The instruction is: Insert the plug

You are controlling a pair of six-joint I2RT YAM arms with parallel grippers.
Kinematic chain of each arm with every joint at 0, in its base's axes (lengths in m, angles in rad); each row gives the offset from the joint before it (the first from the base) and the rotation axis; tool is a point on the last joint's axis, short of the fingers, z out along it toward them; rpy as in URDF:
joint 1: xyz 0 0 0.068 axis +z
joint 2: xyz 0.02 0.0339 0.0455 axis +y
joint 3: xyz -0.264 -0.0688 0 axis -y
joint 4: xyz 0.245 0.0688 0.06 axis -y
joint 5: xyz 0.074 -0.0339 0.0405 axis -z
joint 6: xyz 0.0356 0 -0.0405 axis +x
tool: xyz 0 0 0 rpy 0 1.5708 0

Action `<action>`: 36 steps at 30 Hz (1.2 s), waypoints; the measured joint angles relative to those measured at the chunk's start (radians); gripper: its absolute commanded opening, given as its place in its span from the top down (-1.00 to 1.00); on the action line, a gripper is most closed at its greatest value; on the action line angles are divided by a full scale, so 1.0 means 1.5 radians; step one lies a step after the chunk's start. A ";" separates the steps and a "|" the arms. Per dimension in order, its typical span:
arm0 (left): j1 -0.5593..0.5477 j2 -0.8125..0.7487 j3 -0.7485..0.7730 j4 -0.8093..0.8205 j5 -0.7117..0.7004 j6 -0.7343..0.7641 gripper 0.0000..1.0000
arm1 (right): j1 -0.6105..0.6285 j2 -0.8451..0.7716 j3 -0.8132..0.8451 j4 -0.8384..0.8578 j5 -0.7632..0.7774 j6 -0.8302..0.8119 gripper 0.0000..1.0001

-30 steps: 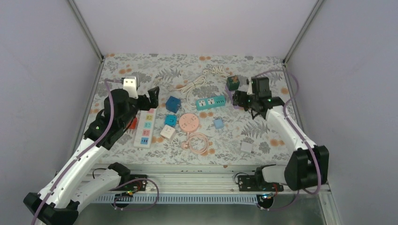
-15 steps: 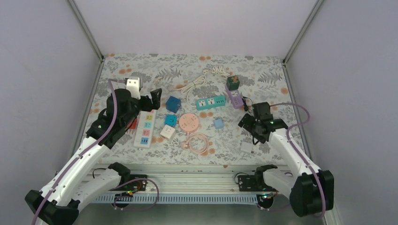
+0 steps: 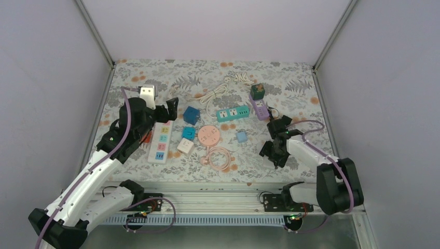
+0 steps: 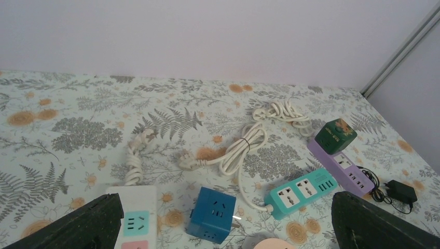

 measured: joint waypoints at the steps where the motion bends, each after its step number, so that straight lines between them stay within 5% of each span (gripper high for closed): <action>1: 0.000 0.002 0.000 0.000 0.000 -0.003 -1.00 | 0.007 0.016 -0.001 0.005 -0.009 -0.007 -0.26; 12: 0.000 0.008 0.000 -0.004 -0.003 -0.025 -1.00 | 0.056 0.032 -0.001 0.019 -0.019 -0.029 -0.05; 21: 0.000 0.046 -0.005 0.006 0.065 -0.045 -1.00 | 0.063 -0.005 0.005 0.040 -0.066 -0.019 -0.07; 36: -0.153 0.128 -0.067 0.276 0.091 -0.049 -1.00 | 0.062 -0.054 0.166 0.358 -0.281 0.223 -0.07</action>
